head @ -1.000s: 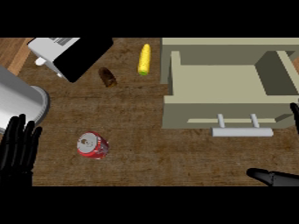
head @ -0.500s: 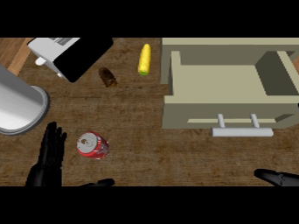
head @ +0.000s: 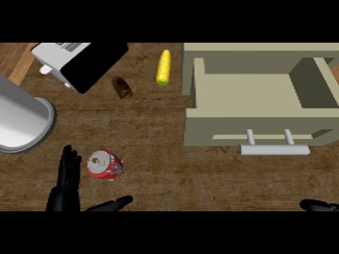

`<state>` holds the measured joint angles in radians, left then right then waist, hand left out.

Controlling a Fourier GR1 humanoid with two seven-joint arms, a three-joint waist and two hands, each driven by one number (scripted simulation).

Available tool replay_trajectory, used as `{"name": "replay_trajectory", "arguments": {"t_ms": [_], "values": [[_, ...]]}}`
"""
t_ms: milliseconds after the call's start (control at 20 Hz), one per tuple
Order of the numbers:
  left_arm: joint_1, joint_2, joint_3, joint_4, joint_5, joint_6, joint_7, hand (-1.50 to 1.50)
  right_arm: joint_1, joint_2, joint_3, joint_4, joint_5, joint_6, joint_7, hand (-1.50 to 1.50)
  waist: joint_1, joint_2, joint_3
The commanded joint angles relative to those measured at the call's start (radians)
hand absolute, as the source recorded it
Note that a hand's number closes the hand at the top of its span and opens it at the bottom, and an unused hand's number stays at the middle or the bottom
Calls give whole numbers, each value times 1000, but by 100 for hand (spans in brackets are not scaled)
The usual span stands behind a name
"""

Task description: Pick up the can, place it into the drawer and close the drawer

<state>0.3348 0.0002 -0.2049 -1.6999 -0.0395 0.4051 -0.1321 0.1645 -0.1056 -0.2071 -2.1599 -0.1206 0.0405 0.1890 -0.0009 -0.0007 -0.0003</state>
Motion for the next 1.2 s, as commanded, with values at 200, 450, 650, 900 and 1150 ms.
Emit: {"name": "replay_trajectory", "arguments": {"t_ms": [200, 450, 650, 900, 1150], "values": [[-79, 0, 75, 200, 73, -4, -99, -150, 43, 28, -21, -56, -16, 31, 2, -150, -1, 0, 0], [-94, 0, 97, 314, 109, -23, -191, -150, 15, -11, -82, -82, -60, 51, 67, -150, -1, 0, 0], [-215, 0, 180, 563, 187, -74, -320, -150, -14, 0, -53, -77, -19, 23, 95, -150, -3, 1, -1], [-220, 0, 164, 549, 207, -54, -301, -150, 14, 4, -68, -98, -21, 65, 92, -150, -2, 0, 0], [-362, 25, 251, 750, 233, -109, -394, -150, -48, 31, -40, -63, 13, 32, 91, -150, -1, 1, 0]]}}
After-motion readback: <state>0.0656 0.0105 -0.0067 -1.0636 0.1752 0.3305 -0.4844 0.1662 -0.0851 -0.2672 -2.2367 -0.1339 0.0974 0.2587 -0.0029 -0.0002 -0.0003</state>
